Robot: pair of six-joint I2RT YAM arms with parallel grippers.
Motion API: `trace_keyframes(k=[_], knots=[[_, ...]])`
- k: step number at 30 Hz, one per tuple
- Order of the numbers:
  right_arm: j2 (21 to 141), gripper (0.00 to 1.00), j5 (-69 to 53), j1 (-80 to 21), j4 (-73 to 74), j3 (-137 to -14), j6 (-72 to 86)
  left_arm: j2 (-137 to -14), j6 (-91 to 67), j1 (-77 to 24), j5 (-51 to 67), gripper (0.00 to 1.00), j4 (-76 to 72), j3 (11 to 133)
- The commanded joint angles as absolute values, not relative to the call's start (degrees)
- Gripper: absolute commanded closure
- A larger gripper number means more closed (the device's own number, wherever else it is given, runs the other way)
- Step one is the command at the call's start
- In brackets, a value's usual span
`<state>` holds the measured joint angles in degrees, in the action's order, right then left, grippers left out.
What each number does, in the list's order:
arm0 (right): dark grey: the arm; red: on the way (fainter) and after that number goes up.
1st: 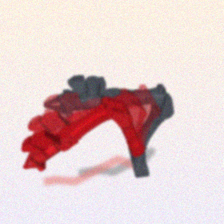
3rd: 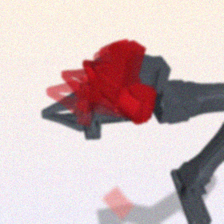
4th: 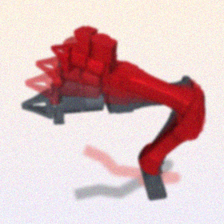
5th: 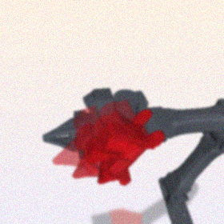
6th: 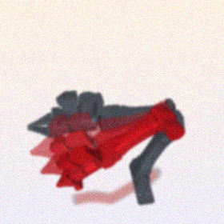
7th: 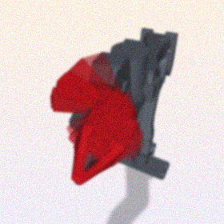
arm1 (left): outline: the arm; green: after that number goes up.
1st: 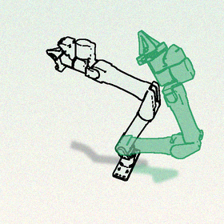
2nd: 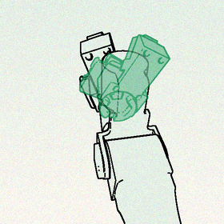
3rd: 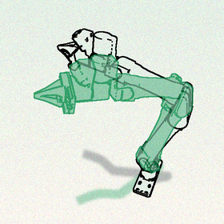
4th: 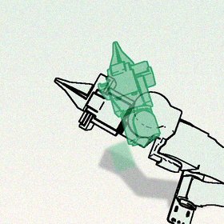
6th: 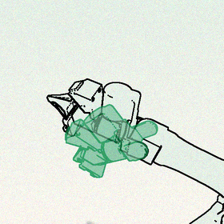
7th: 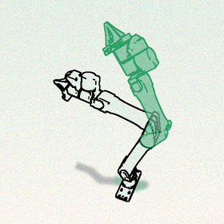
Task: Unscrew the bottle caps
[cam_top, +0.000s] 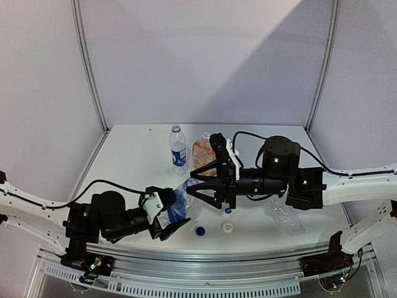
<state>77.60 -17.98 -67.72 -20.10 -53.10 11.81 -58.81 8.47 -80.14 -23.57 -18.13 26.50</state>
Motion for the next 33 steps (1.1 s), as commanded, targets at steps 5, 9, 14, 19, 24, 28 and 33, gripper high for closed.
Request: trace_keyframes(k=[5,9,14,19,24,28,33], knots=[[80.37,0.6,-20.41,-68.17,-20.36,-55.82,12.31,-58.62,7.96,-79.28,-21.72,1.0,-18.46,27.03],[80.57,0.82,-20.53,-68.13,-20.24,-55.89,12.37,-58.7,7.96,-79.32,-21.66,1.0,-18.46,27.1],[81.01,1.0,-19.35,-68.14,-18.91,-56.52,12.44,-58.76,7.65,-79.28,-22.29,0.94,-18.57,27.09],[81.3,1.0,-16.29,-68.23,-16.09,-57.58,12.2,-58.8,6.49,-79.36,-24.85,0.41,-18.94,27.07],[79.89,1.0,-8.95,-68.22,-7.09,-59.55,9.23,-58.42,6.24,-79.31,-29.61,0.22,-18.83,26.95],[78.34,1.0,-2.53,-68.19,-0.61,-60.65,7.38,-57.99,6.71,-79.29,-31.38,0.01,-18.59,26.63],[76.17,1.0,4.18,-68.13,4.37,-60.96,5.96,-59.53,6.84,-79.36,-31.21,0.01,-18.01,27.27]])
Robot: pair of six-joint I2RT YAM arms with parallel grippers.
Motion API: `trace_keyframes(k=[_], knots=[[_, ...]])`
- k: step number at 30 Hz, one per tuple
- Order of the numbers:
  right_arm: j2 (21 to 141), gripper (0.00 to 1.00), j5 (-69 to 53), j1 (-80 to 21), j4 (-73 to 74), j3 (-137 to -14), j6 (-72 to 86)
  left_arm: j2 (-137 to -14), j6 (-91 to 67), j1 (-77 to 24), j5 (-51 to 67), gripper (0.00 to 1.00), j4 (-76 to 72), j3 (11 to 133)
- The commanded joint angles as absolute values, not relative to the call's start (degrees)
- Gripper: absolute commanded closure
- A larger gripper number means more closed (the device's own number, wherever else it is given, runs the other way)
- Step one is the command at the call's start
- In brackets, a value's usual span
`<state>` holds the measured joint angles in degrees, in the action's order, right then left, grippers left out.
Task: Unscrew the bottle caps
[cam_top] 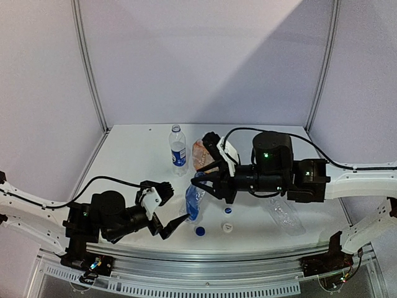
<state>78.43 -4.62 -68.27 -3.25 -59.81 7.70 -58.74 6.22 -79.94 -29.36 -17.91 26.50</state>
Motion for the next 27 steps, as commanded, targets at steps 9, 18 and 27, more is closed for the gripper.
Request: trace_keyframes(k=[9,18,27], knots=[[73.41,1.0,12.67,-60.13,8.05,-60.34,6.88,-60.38,6.47,-79.3,-31.99,0.01,-17.18,28.01],[78.01,1.0,11.44,-46.65,7.26,-64.72,9.35,-59.81,6.42,-79.28,-31.55,0.01,-17.18,27.86],[90.97,1.0,13.16,-42.65,10.46,-74.52,6.29,-59.44,6.25,-79.28,-31.18,0.01,-16.61,27.97]])
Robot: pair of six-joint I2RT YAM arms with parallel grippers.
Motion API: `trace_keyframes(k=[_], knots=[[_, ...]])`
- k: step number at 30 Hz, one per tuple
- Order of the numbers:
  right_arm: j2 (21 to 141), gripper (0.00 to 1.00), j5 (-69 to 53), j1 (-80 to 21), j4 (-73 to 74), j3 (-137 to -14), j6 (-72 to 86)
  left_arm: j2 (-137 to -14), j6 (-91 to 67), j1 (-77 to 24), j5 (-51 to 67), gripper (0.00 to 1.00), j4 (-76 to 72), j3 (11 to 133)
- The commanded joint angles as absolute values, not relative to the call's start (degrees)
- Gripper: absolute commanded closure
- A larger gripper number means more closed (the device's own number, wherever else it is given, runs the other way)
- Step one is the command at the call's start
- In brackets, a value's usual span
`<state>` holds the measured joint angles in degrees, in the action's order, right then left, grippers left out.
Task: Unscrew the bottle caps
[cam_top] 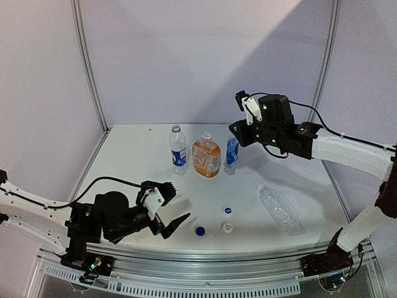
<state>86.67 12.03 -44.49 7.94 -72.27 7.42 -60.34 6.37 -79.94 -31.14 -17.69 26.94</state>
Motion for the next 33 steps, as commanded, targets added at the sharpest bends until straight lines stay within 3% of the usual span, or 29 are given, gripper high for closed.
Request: trace_keyframes(k=[1,10,23,30,33], knots=[[91.67,1.0,13.37,-42.29,10.58,-74.75,6.19,-59.34,6.24,-79.32,-31.12,0.01,-16.62,27.95],[96.63,1.0,13.63,-40.37,9.52,-74.67,5.39,-59.24,6.31,-79.29,-30.85,0.01,-16.74,27.86],[100.24,0.93,16.52,-40.34,2.27,-71.63,3.28,-59.01,6.34,-79.28,-30.32,0.01,-16.81,27.86],[102.07,0.69,18.44,-40.34,2.47,-72.22,2.28,-58.62,6.43,-79.3,-30.11,0.01,-16.79,27.75],[102.32,0.64,18.78,-40.39,2.94,-72.33,2.2,-58.62,6.35,-79.3,-30.06,0.01,-16.79,27.77]])
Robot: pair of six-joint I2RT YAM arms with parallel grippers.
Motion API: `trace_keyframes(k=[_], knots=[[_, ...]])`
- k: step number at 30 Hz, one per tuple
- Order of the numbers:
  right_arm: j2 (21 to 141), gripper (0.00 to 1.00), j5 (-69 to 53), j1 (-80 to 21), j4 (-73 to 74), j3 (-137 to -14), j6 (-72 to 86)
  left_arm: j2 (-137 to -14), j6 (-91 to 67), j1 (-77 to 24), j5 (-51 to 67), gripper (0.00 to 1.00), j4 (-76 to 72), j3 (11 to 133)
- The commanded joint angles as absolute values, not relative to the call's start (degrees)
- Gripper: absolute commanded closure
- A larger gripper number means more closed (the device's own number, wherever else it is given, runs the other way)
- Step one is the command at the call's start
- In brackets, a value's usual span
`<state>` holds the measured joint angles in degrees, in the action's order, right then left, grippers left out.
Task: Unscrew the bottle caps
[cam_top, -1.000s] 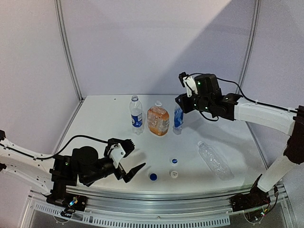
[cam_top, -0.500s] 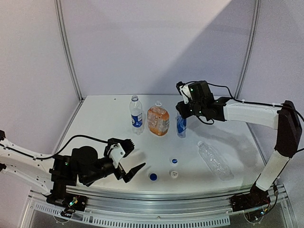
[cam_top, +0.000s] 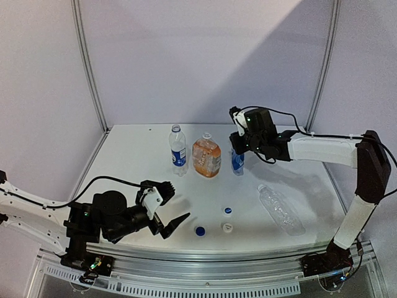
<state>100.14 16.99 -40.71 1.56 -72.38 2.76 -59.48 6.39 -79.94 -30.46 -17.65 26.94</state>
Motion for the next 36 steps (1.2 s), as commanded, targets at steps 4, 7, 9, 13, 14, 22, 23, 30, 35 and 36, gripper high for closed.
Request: trace_keyframes(k=[4,7,9,13,14,22,23,30,35,36], knots=[[101.98,0.58,18.63,-40.4,3.55,-72.33,2.28,-58.54,6.3,-79.31,-29.99,0.01,-16.79,27.77],[101.4,0.56,18.27,-40.33,4.03,-72.18,2.79,-58.37,6.3,-79.34,-29.88,0.01,-16.81,27.71],[100.93,0.55,18.08,-40.32,4.12,-71.95,2.96,-58.23,6.35,-79.31,-29.82,0.01,-16.79,27.69],[99.82,0.53,17.52,-40.3,4.09,-71.2,3.41,-58.1,6.19,-79.3,-29.71,0.01,-16.79,27.6],[99.57,0.52,17.37,-40.34,3.98,-70.97,3.47,-58.1,6.23,-79.35,-29.71,0.01,-16.8,27.6],[97.85,0.46,15.66,-40.34,4.44,-70.8,3.78,-58.25,6.36,-79.3,-29.72,0.01,-16.96,27.6],[97.52,0.43,15.07,-40.39,4.69,-70.76,3.91,-58.27,6.29,-79.29,-29.71,0.01,-16.98,27.61],[93.13,0.3,10.73,-40.34,6.02,-69.8,5.46,-58.38,6.32,-79.28,-29.62,0.01,-16.97,27.6],[90.08,0.31,12.14,-40.34,8.38,-68.93,5.83,-58.39,6.3,-79.36,-29.57,0.01,-16.97,27.6],[89.45,0.31,12.86,-40.34,9.57,-68.98,6.01,-58.38,6.25,-79.34,-29.61,0.01,-16.97,27.64]])
